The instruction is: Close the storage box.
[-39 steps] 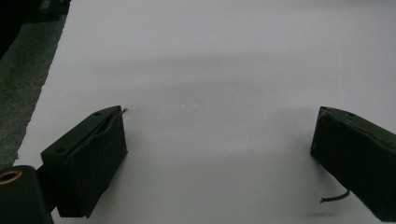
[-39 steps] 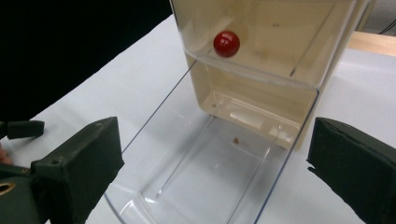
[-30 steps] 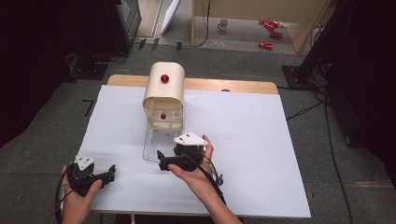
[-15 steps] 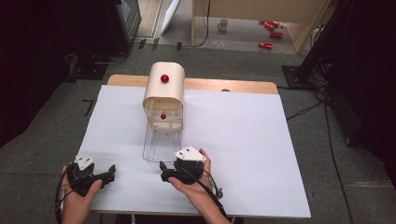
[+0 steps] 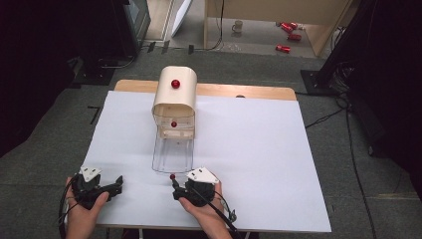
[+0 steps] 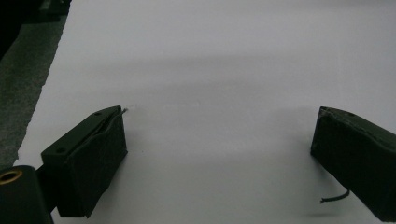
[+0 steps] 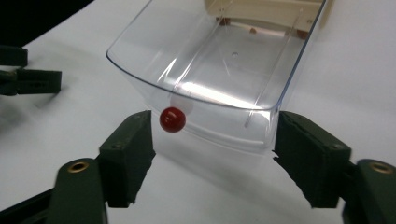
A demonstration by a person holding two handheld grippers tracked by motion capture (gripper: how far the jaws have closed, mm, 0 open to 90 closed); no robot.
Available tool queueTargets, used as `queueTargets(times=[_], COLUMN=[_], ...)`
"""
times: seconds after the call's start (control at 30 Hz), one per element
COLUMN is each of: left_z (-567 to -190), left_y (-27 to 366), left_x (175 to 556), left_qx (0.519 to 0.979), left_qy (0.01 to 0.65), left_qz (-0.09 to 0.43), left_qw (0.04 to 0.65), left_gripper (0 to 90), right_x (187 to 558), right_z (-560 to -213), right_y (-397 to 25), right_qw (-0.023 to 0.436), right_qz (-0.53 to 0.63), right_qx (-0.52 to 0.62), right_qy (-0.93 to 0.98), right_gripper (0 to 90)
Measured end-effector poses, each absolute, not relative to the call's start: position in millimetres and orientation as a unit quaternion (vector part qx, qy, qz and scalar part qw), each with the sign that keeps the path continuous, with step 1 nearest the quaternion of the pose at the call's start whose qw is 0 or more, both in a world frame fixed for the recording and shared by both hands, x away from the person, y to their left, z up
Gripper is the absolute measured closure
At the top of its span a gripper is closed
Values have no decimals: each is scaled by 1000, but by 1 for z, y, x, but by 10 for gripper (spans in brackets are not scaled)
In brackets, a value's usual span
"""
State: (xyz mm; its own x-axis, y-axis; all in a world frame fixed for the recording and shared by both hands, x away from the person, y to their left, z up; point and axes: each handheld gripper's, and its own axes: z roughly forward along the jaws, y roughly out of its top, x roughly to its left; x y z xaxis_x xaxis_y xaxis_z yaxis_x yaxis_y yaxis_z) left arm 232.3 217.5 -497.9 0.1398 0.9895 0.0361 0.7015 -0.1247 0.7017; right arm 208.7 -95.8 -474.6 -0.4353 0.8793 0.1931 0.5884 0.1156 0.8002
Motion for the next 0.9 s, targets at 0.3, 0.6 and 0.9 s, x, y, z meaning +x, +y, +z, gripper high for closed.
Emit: queueTargets(times=[0.3, 0.6, 0.9], left_z=[-498, -498, -498], left_y=[218, 218, 218], left_x=[232, 232, 232], left_qx=[703, 703, 703], left_qy=[601, 601, 601], left_qz=[261, 262, 262], left_qw=[275, 276, 276], left_gripper=[37, 37, 37], right_x=[206, 205, 209], right_z=[-487, -489, -490], right_y=[-89, -67, -55], right_qw=[152, 151, 156], right_qz=[416, 421, 418], right_qx=[522, 509, 515], right_qy=[729, 735, 732], right_gripper=[479, 582, 641])
